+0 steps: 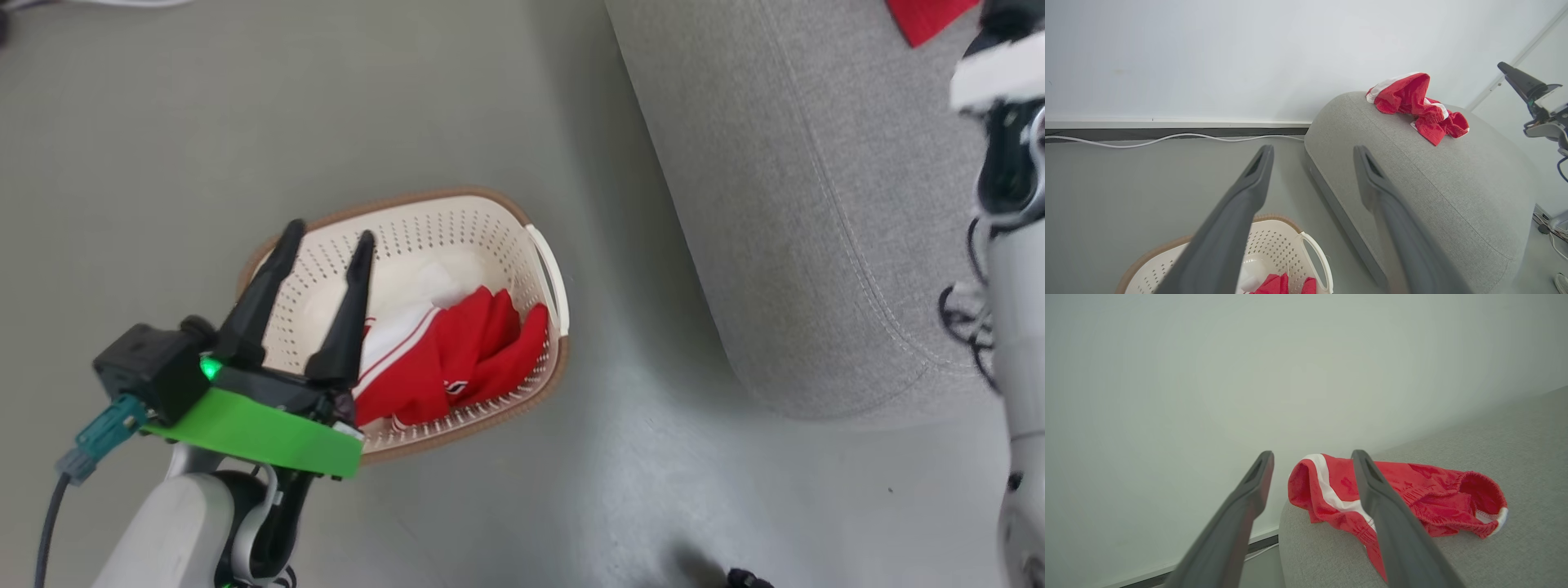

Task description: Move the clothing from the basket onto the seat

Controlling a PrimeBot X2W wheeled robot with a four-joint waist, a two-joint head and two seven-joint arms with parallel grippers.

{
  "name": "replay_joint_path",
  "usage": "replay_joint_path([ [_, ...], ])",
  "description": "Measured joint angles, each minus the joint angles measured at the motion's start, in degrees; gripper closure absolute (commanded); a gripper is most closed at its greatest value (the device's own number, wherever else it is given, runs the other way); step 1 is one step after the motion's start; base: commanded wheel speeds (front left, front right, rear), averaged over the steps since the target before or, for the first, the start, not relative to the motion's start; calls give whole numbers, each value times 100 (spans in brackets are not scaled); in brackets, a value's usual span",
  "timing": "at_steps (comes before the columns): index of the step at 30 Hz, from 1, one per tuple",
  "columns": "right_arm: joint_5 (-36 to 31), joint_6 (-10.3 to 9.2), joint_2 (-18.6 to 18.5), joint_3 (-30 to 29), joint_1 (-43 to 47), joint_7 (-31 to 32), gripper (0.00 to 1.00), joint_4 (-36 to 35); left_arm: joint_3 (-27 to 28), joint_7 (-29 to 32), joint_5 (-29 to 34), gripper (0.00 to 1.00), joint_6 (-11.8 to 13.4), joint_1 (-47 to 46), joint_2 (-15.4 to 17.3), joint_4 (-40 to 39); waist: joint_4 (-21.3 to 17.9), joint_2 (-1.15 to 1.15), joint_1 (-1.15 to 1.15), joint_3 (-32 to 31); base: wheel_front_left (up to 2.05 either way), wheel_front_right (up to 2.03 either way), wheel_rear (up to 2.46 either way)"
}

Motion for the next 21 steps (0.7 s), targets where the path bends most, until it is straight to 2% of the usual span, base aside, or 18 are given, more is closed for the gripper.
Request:
replay_joint_path([
  [12,-610,151,407,474,1362,0,0,-846,468,-454,-267,0,167,454,-46,758,497,0,0,-807,0,0,0],
  [21,-889,194,695,849,2529,1,0,-1082,693,-546,-318,0,218,919,-36,1247,1029,0,0,-1495,0,0,0],
])
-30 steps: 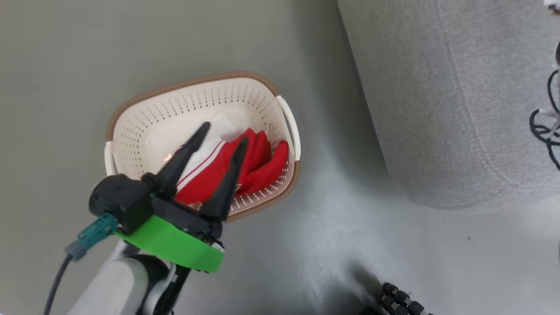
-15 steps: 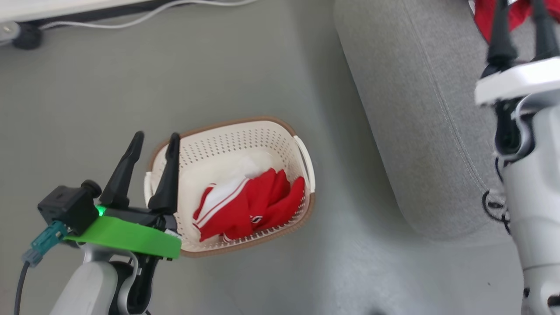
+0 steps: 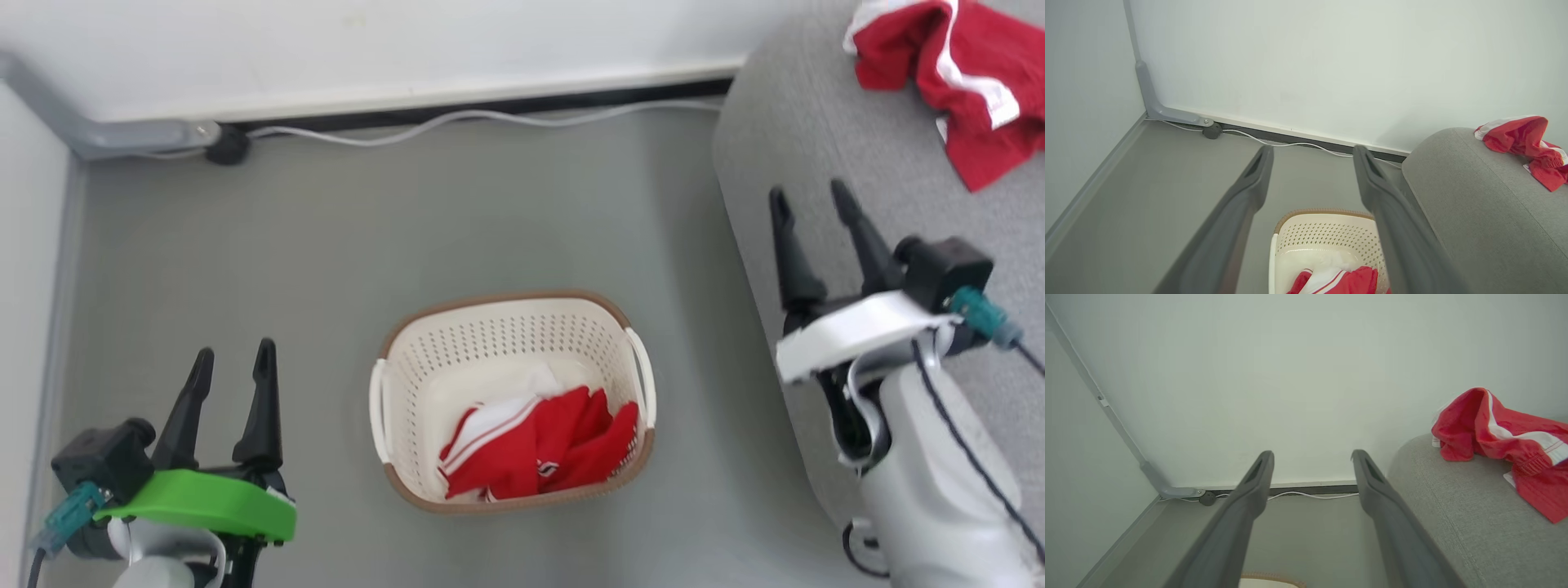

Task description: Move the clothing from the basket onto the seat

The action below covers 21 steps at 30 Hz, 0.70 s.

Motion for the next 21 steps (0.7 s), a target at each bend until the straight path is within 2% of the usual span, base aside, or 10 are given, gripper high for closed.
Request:
replay_joint_path([
  [11,-178,-113,127,303,1177,0,0,-48,220,-85,0,0,29,690,92,296,425,0,0,-955,0,0,0],
  [21,-192,-263,155,433,1649,0,0,-337,330,-126,-34,0,45,1039,137,179,460,0,0,-1515,0,0,0],
])
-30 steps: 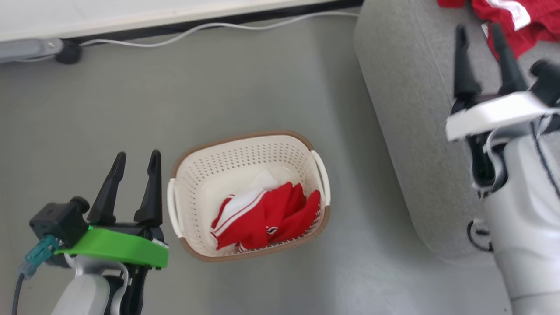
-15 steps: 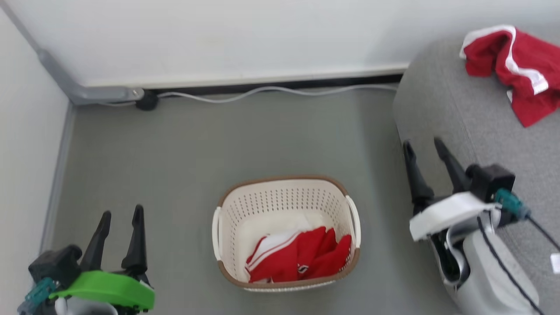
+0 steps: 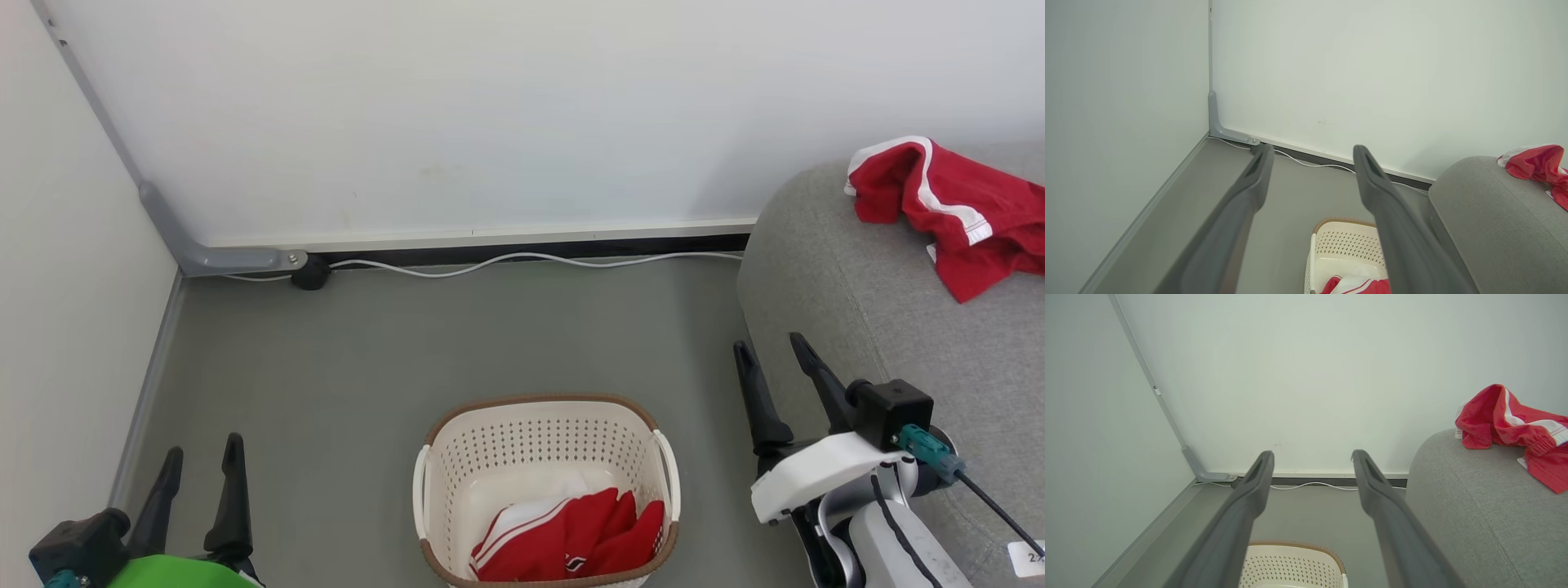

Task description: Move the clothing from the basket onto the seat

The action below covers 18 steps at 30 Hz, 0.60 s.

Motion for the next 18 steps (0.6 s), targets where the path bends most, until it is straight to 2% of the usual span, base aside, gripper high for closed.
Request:
replay_joint_path([
  [11,-1,-145,16,36,174,0,0,-311,1,-7,2,0,-3,60,41,-225,-156,0,0,90,0,0,0],
  [18,-57,-198,19,82,221,0,0,-558,-280,112,119,0,-60,44,122,-446,-235,0,0,397,0,0,0],
])
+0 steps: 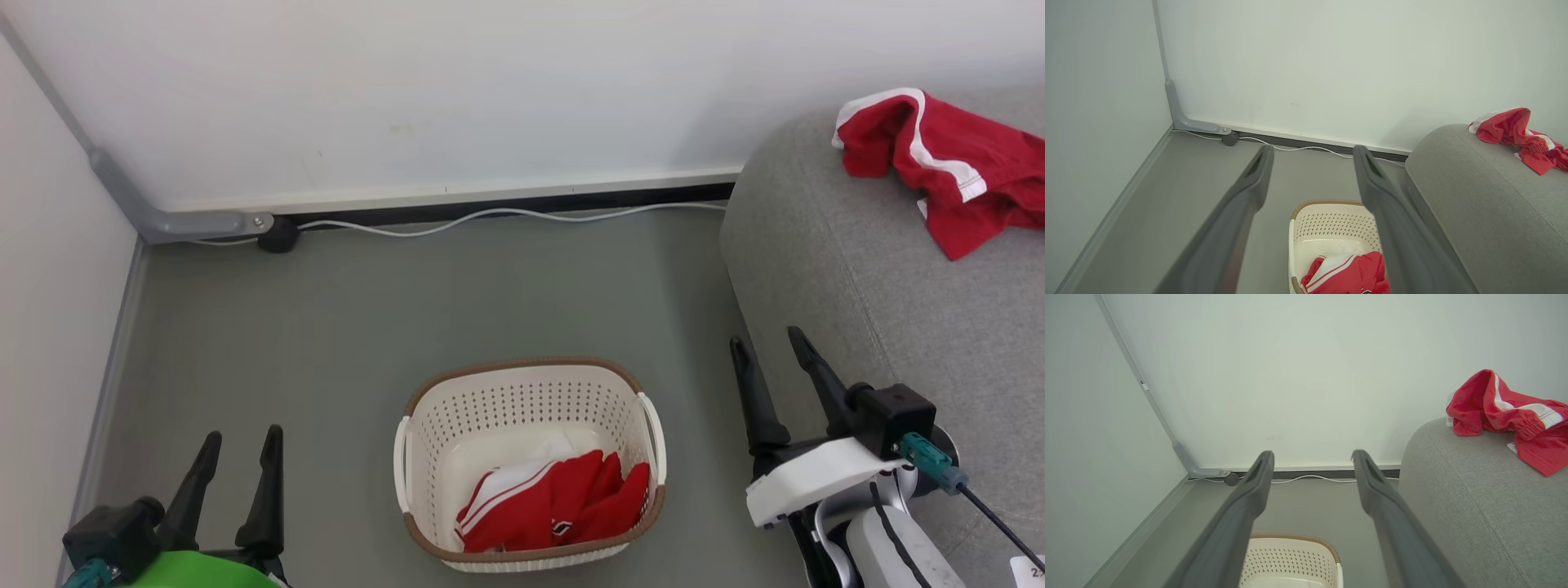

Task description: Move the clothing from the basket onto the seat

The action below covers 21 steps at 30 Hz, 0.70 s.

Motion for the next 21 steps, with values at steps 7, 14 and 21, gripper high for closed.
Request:
replay_joint_path([
  [7,-103,-47,2,23,52,0,0,-158,-172,201,77,0,-48,-307,47,-124,-91,0,0,480,0,0,0],
  [14,-170,-48,0,26,7,0,0,-254,-519,520,331,0,-145,-761,78,-205,-220,0,0,1097,0,0,0],
  [21,-220,-47,-9,37,-152,0,0,-304,-691,738,402,0,-192,-1213,65,-265,-289,0,0,1662,0,0,0],
])
